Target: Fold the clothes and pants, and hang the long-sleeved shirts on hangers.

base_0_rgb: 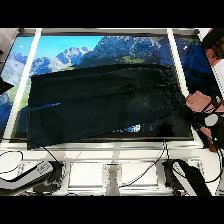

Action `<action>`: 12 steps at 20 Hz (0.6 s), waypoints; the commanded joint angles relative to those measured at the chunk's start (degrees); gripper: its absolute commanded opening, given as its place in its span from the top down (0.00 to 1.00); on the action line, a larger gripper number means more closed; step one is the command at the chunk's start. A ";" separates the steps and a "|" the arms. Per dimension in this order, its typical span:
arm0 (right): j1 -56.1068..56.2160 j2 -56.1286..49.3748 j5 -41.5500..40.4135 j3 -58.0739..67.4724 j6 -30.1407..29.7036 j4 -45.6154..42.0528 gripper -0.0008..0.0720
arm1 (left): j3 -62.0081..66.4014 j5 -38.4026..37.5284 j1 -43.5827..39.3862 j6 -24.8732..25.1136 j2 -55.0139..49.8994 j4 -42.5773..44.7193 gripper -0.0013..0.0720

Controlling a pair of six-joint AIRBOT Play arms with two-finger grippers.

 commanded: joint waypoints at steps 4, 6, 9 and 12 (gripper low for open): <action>-6.38 -14.93 -12.13 1.79 -0.70 16.50 0.50 | -0.39 0.35 0.07 0.04 -0.07 -0.70 0.95; -9.05 -18.29 -10.60 4.57 -7.23 20.15 0.43 | -0.39 0.42 0.07 0.04 -0.07 -0.70 0.95; -11.21 -23.67 -5.77 8.33 -14.95 24.87 0.42 | -0.39 0.59 0.07 0.02 -0.07 -0.70 0.95; -11.21 -29.20 -2.25 10.67 -24.30 32.74 0.42 | -0.39 0.57 0.07 0.00 -0.07 -0.72 0.95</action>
